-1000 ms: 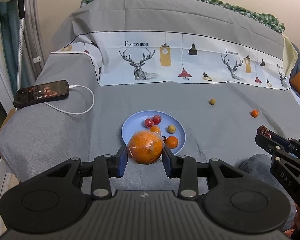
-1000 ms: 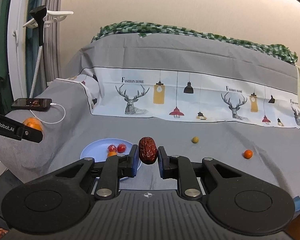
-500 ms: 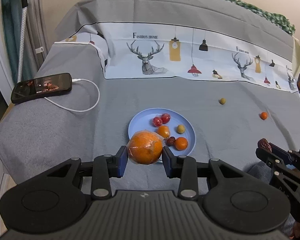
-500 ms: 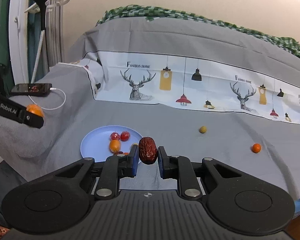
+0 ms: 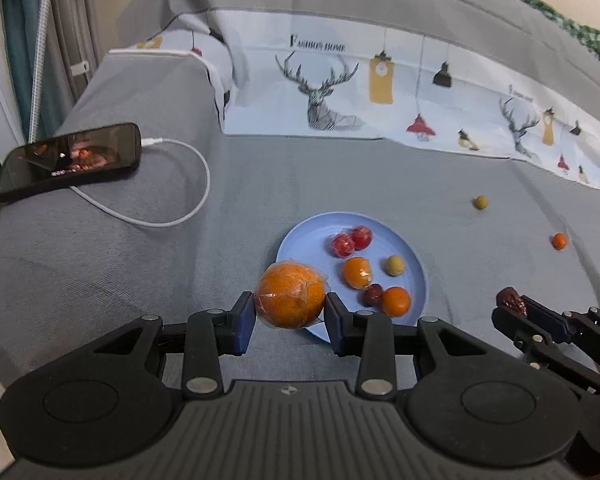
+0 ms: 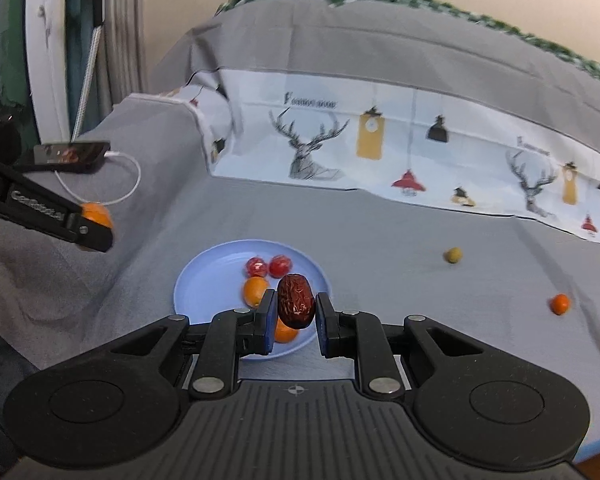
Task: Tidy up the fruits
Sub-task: 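Carry both fruits to the blue plate and open both tools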
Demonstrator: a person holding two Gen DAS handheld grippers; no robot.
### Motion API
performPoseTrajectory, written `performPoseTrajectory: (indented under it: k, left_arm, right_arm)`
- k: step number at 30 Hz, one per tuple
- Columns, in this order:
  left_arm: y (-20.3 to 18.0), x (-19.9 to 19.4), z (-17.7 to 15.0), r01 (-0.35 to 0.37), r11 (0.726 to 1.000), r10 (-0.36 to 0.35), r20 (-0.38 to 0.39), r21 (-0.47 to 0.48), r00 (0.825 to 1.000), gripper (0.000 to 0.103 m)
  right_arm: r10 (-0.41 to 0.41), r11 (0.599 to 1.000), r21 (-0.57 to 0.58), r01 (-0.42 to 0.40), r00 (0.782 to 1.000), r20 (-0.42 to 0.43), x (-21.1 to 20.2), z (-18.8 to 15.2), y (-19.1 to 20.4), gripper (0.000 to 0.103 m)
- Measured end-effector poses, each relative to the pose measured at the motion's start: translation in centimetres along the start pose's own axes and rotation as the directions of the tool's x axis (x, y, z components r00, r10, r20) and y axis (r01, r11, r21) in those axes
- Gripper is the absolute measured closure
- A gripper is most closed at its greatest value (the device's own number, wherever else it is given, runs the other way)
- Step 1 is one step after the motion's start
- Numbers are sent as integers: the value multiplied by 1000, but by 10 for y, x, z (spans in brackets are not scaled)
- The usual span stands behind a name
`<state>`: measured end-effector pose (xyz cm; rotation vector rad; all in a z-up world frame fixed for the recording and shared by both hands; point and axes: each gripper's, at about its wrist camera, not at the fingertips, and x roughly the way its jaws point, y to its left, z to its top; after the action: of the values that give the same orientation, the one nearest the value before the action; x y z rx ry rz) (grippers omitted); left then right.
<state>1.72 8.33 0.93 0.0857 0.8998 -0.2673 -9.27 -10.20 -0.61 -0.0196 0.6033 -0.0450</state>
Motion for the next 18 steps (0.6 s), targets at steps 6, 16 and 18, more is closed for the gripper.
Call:
performPoseTrajectory:
  k: [6, 16, 18]
  left_arm:
    - [-1, 40, 9, 24, 999, -23, -46, 23, 999, 62]
    - [-13, 116, 23, 41, 997, -33, -125, 63, 992, 62]
    - [-16, 127, 24, 32, 997, -22, -129, 76, 991, 62]
  right_arm:
    - [31, 999, -22, -33, 997, -65, 44, 8, 9, 82]
    - [-1, 1000, -7, 0, 988, -155, 116, 9, -5, 82]
    - [-1, 1000, -7, 0, 986, -169, 129, 9, -9, 82]
